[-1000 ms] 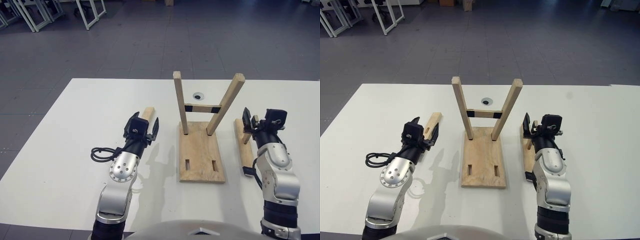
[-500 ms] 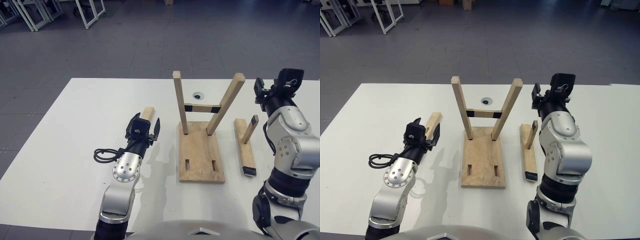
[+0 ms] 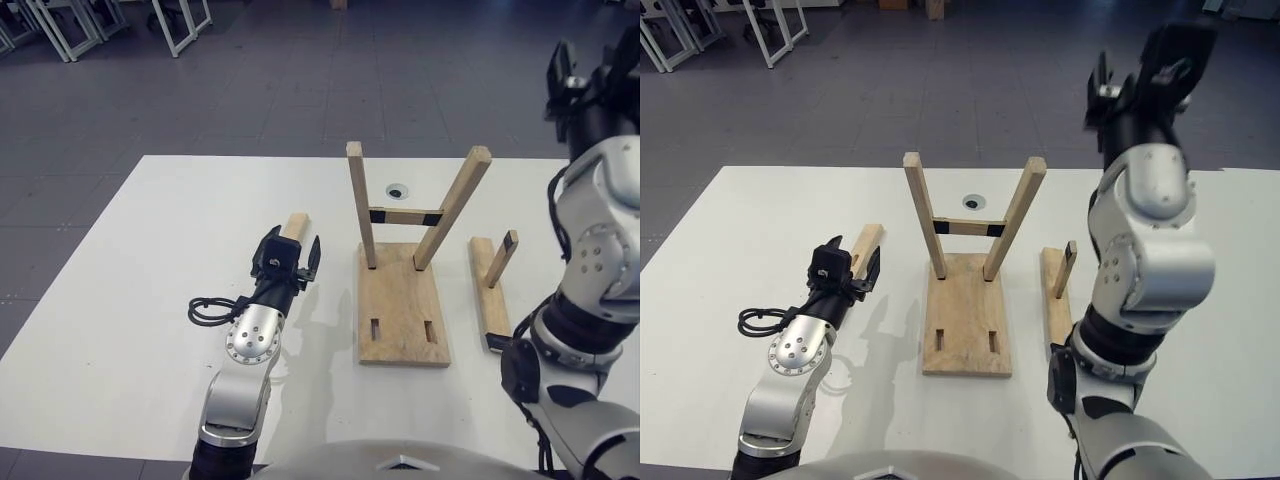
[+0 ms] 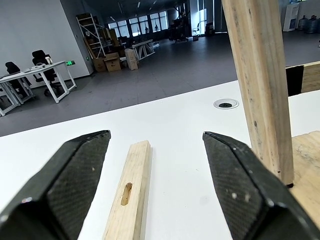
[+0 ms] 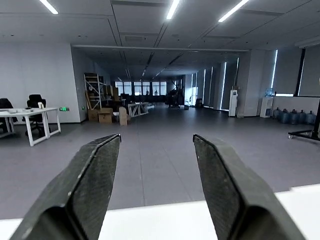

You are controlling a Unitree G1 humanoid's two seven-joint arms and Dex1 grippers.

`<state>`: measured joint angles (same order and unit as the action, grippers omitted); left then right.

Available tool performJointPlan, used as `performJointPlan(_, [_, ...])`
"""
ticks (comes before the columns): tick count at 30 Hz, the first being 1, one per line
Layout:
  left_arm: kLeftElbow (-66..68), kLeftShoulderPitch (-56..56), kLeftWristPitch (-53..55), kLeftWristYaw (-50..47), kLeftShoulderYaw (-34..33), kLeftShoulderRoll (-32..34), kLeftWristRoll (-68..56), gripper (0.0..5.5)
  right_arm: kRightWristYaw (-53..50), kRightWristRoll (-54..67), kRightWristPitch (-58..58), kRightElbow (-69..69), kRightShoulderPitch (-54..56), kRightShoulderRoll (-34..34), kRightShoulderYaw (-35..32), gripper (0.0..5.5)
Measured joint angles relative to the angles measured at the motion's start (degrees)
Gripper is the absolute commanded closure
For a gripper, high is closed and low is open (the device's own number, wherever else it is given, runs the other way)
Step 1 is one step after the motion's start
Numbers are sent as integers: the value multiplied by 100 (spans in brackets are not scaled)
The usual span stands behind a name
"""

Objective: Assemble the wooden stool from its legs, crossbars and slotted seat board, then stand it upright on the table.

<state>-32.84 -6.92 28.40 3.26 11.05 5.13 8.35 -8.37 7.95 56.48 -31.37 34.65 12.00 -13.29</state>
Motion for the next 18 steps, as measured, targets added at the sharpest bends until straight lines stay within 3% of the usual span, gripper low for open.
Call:
performJointPlan(4, [68,97,0,34,-24,49,-11,208,6,-319,-877,736,-2006,-285,253,283])
performJointPlan(6, [74,154,-1,71,-76,104,-23,208,2,-334,-1156,707,-2232,-430,267,283])
performJointPlan(16, [119,176,-108,20,57,39,-11,208,-12,-311,-1192,462,-1840,-623,59,283])
performJointPlan(18, [126,101,-204,-27,67,-25,-1,208,-11,-308,-1132,-32,-1440,-591,96,250])
